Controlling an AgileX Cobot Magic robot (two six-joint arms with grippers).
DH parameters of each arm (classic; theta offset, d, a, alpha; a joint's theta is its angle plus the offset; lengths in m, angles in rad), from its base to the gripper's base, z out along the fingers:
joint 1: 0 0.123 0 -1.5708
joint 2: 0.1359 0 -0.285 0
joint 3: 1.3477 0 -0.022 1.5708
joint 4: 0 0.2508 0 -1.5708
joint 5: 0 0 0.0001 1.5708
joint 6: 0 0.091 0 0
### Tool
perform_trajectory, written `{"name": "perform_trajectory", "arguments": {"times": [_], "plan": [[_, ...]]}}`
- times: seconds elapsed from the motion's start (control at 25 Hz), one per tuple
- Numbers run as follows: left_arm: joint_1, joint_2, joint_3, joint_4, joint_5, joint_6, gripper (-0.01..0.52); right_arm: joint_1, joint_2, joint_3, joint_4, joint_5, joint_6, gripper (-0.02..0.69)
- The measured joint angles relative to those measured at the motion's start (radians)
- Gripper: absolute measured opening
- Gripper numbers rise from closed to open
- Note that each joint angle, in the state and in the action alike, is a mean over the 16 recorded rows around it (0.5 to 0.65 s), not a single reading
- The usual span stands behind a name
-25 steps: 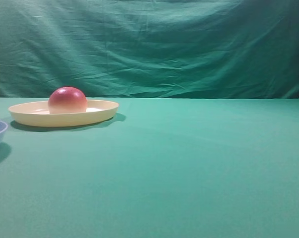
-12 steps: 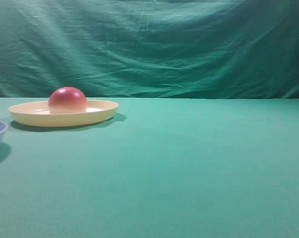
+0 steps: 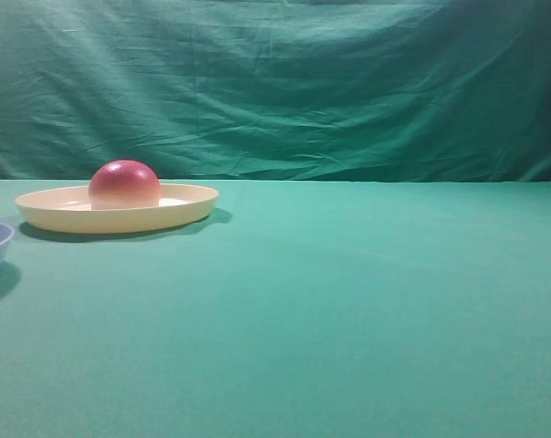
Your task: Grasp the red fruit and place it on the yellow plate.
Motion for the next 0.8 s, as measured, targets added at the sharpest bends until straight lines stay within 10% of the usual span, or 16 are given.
{"name": "perform_trajectory", "arguments": {"times": [0.8], "plan": [[0.000,0.000,0.000,0.000,0.000,0.000,0.000,0.000,0.000,0.000,0.000,0.000,0.001,0.000]]}}
